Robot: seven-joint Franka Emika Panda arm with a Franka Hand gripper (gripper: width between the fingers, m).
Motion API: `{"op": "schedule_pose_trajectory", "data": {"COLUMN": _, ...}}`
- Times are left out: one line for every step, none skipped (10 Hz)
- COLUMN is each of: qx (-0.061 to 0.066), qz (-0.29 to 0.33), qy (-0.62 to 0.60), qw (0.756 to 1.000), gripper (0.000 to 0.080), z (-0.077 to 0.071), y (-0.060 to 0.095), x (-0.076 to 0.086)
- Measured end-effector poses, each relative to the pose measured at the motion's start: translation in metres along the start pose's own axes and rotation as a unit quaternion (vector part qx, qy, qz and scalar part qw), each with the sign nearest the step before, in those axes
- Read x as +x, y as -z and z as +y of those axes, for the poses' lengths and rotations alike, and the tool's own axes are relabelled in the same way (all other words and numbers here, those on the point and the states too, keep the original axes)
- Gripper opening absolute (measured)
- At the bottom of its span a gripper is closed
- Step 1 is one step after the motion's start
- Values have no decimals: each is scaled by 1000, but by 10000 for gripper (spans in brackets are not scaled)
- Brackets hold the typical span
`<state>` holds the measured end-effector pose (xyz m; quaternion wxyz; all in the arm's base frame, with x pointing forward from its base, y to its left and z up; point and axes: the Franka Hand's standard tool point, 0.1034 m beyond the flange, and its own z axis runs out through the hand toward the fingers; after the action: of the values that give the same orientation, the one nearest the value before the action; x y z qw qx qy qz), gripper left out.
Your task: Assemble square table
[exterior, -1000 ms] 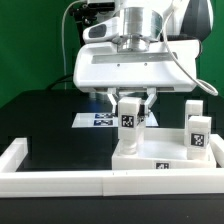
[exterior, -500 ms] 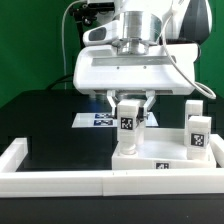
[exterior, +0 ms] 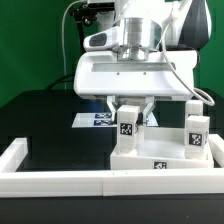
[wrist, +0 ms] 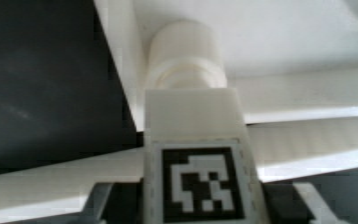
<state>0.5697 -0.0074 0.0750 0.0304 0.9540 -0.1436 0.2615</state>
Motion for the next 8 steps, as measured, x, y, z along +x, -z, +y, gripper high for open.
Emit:
{"op": "schedule_pose_trajectory", "data": {"qx": -1, "qz": 1, "qy": 1, "qw": 1000, "gripper": 292, "z": 0, "y": -2, "x": -2}}
{"op": "schedule_pose_trajectory", "data": {"qx": -2, "qz": 6, "qy": 3, "qw": 1000, "gripper": 292, "z": 0, "y": -2, "x": -1}}
{"op": "schedule_pose_trajectory", "data": {"qx": -2, "qz": 11, "qy": 4, "qw": 1000, "gripper": 292, "z": 0, "y": -3, "x": -1}}
{"op": "schedule_pose_trajectory", "data": {"qx": -2, "qz": 11, "qy": 4, "qw": 1000, "gripper": 292, "z": 0, "y": -3, "x": -1}}
{"op": "schedule_pose_trajectory", "data": {"qx": -2, "qz": 10, "qy": 4, "qw": 1000, "gripper": 298, "z": 0, "y": -3, "x": -1}}
{"op": "schedule_pose_trajectory", "data": {"qx": -2, "qz": 8, "qy": 4, "qw": 1000, "gripper": 298, "z": 0, "y": -3, "x": -2}}
{"op": "schedule_pose_trajectory", "data": {"qx": -2, "qz": 8, "qy": 4, "qw": 1000, "gripper": 513, "z": 0, "y": -3, "x": -2}}
{"op": "schedule_pose_trajectory", "data": {"qx": -2, "qz": 8, "qy": 4, "qw": 1000, "gripper": 513, "z": 0, "y": -3, "x": -2}}
